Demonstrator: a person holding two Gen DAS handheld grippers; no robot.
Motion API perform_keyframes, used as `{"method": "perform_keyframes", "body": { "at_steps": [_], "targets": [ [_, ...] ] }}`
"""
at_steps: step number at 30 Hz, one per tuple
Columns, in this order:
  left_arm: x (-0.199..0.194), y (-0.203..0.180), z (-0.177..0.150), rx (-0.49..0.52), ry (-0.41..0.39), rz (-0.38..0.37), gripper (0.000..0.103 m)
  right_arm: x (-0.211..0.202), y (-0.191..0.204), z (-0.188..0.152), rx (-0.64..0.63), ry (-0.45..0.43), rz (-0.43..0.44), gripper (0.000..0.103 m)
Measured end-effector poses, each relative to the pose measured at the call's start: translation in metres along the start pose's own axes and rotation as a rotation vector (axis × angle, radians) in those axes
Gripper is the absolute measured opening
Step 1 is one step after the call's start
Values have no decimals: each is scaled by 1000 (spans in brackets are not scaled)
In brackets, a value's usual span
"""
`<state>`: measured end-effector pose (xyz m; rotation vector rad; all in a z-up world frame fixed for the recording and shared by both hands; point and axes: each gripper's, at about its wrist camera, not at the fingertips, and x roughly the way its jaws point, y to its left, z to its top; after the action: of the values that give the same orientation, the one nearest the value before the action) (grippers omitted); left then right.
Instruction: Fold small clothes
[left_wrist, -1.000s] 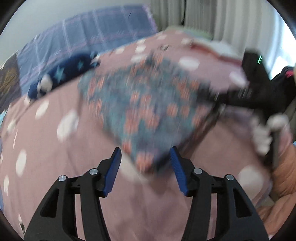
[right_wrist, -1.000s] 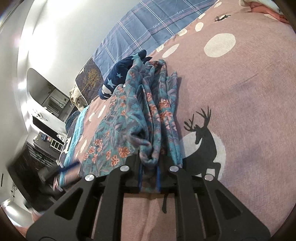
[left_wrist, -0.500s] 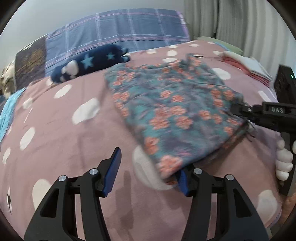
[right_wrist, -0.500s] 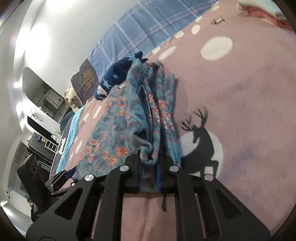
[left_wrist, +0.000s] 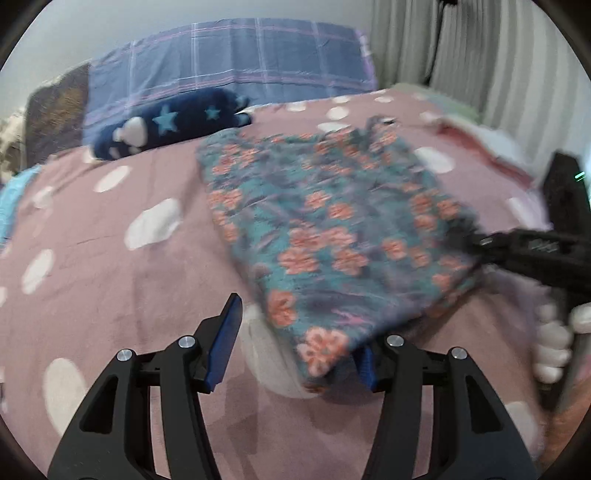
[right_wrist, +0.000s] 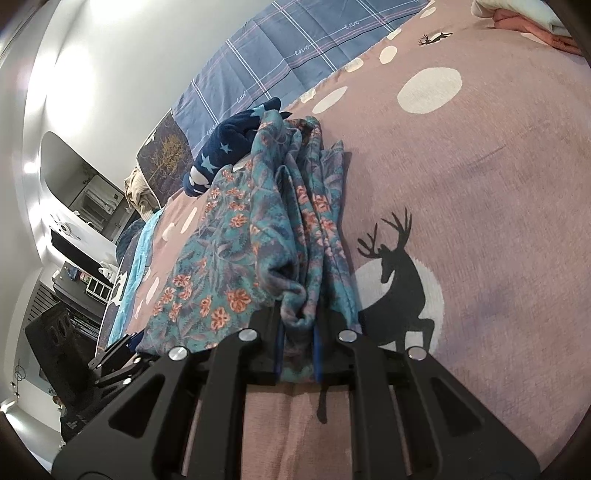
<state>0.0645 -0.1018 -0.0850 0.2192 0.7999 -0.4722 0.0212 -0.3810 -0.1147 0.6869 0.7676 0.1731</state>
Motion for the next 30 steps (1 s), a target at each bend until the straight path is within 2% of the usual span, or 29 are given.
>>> {"method": "perform_keyframes", "body": {
  "at_steps": [1,2,4,8,10,12,14,16,18,20,21,22,23,24,26,28,30],
  "targets": [
    [2,3,-3,10,13,87,55,0,0,0,1,-1,1,12],
    [1,9,-7,11,19,108,56,-1,-2,1,11,-5,2,11],
    [-2,19,-14,-13,34,81,56,-3,-6,2,38,-14,3,10],
    [-13,11,-22,54,13,104,55,-7,-14,4,44,-17,-36,10],
    [-21,12,-23,72,22,64,53,-7,-15,4,46,-3,-24,10],
    [-36,17,-21,50,33,-31,44,-10,-8,5,-15,7,-41,11],
    [-52,24,-15,21,16,-140,27,-13,-3,5,-52,14,-45,16],
    [-66,27,-3,21,-40,-220,17,-16,1,8,-78,27,-41,21],
    [-68,24,12,42,-102,-232,17,-22,3,15,-81,28,-24,26],
    [-55,19,26,49,-108,-248,17,-26,6,27,-91,19,-11,29],
    [-44,17,31,48,-93,-265,17,-29,10,37,-105,12,-12,33],
    [-25,13,36,46,-49,-296,17,-29,14,47,-124,12,-4,44],
    [-7,10,37,45,-4,-320,17,-28,17,58,-139,10,7,46],
    [13,6,36,50,59,-329,17,-25,20,76,-146,-4,0,46],
    [36,-2,24,65,129,-308,17,-17,24,105,-159,-13,-19,46],
    [32,-7,15,93,76,-295,19,1,29,136,-181,20,20,46],
    [29,-7,11,102,70,-304,20,29,31,163,-168,75,31,46]
  ]
}}
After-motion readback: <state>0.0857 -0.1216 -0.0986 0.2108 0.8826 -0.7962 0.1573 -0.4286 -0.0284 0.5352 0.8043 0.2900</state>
